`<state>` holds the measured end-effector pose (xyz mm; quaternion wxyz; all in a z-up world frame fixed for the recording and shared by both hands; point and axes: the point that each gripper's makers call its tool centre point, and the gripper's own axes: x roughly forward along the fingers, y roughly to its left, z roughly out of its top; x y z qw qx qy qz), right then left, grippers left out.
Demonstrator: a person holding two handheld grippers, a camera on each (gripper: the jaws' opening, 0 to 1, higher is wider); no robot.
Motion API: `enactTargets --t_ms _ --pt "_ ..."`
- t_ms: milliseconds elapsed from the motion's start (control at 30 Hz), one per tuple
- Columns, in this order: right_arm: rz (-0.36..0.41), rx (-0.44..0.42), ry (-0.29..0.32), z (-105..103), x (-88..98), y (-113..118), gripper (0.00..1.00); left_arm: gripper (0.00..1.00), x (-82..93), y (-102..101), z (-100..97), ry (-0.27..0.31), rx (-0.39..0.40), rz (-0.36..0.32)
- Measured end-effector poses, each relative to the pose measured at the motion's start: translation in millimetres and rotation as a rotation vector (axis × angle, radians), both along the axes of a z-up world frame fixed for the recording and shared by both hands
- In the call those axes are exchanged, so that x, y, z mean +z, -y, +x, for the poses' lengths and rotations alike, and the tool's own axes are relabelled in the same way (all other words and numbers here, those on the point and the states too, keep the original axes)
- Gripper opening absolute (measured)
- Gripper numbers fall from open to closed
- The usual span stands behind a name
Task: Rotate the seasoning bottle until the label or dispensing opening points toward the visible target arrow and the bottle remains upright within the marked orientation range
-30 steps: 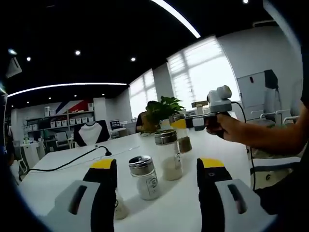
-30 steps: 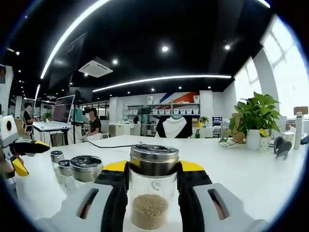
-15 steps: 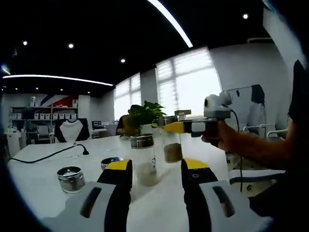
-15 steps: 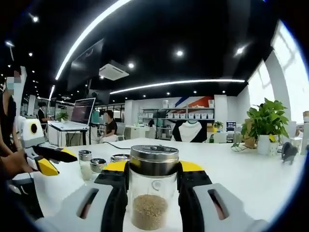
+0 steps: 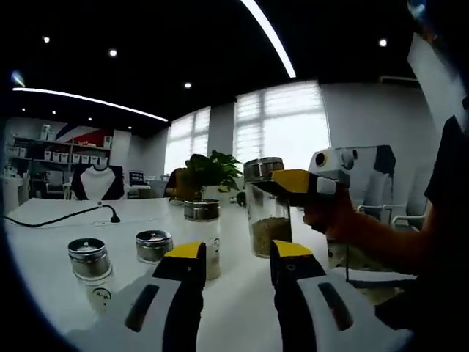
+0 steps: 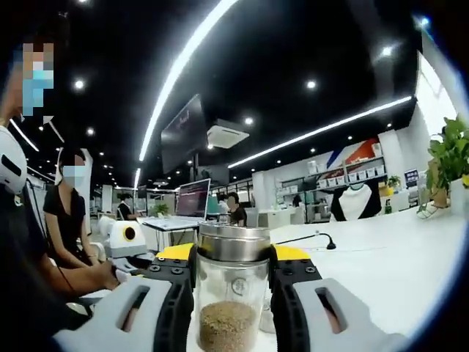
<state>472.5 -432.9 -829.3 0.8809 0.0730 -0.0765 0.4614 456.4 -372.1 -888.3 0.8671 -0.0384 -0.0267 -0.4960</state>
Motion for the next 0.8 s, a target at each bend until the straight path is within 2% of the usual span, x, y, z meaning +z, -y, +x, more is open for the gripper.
enactTargets --t_ms 67,133,200,300,367,467,500,600,700,800 --pt "0.001 0.013 -0.004 -1 0.8 -6 0.37 0.35 -1.2 3 -2.9 0.018 -0.020 0.014" --pt "-0.006 0.029 -0.003 -5 1.4 -14 0.37 0.38 -5.6 6 -7.3 0.009 -0.059 0.034" --pt "-0.009 0.061 -0.003 -10 1.7 -24 0.37 0.42 -2.1 6 -11.9 -0.027 -0.107 -0.019" --pt "-0.014 0.088 0.002 -16 2.3 -36 0.37 0.44 -3.6 3 -11.3 -0.042 -0.117 -0.017" --pt "-0.023 0.114 0.011 -21 2.7 -45 0.37 0.48 -12.3 6 -18.0 -0.049 -0.161 0.038" --pt "-0.035 0.153 0.014 -28 1.1 -55 0.37 0.49 -21.4 11 -25.7 0.007 -0.194 0.129" --pt "-0.040 0.162 0.016 -29 0.7 -58 0.37 0.51 -21.4 12 -25.1 0.016 -0.186 0.133" --pt "-0.063 0.202 0.028 -37 -1.5 -69 0.37 0.53 -19.3 14 -24.8 0.014 -0.186 0.112" --pt "-0.076 0.228 0.037 -42 -3.9 -77 0.37 0.52 -10.5 17 -28.1 0.005 -0.216 0.032" --pt "-0.079 0.266 0.048 -48 -5.6 -85 0.37 0.51 -10.7 17 -30.0 -0.010 -0.238 0.006"
